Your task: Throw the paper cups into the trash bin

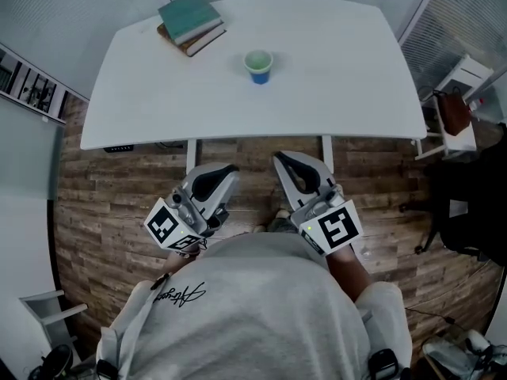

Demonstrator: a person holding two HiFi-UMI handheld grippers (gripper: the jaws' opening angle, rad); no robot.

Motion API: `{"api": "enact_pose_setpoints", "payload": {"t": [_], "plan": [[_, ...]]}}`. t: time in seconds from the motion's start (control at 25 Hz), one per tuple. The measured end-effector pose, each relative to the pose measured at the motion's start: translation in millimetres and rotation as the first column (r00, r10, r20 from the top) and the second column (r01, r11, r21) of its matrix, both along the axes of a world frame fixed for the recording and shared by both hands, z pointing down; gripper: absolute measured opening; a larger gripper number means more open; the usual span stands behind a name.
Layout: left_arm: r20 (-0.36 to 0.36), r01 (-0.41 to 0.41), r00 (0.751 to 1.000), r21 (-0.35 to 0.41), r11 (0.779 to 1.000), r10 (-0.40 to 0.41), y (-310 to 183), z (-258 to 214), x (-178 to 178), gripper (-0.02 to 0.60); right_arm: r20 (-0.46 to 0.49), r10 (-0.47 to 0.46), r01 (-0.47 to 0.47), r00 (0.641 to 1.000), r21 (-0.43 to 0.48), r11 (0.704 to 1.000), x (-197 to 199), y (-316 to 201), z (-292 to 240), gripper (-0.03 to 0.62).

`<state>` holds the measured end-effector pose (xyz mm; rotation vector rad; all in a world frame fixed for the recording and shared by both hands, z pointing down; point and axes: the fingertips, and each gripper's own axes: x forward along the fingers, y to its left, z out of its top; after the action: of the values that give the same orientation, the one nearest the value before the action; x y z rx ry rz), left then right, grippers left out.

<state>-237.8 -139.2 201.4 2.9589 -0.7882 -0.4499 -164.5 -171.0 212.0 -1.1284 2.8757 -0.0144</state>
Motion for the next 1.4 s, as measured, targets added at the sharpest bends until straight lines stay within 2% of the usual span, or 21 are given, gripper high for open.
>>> {"api": "enact_pose_setpoints", "payload": {"t": [0.32,0.84,1.16,1.4], "plan": [[0.002,0.034,0.999,-0.001,0.999,-0.034,-12,0,10,0.003,0.019,-0.026,0.025,0.999,0.035,0.999,11,-12,-7,0.009],[-0.015,0.072,0.997,-0.014,0.997,-0.072,-29,11,36,0.003,0.005,-0.052,0.052,0.999,-0.018,0.998,43,-31,17,0.009],[-0.010,0.136,0.991,-0.061,0.989,-0.136,-26,25,29,0.003,0.036,-0.108,0.109,0.994,-0.040,0.993,37,-37,25,0.009],[0.003,0.159,0.987,-0.053,0.986,-0.159,-36,26,22,0.003,0.031,-0.127,0.129,0.991,-0.061,0.990,29,-51,30,0.011]]}}
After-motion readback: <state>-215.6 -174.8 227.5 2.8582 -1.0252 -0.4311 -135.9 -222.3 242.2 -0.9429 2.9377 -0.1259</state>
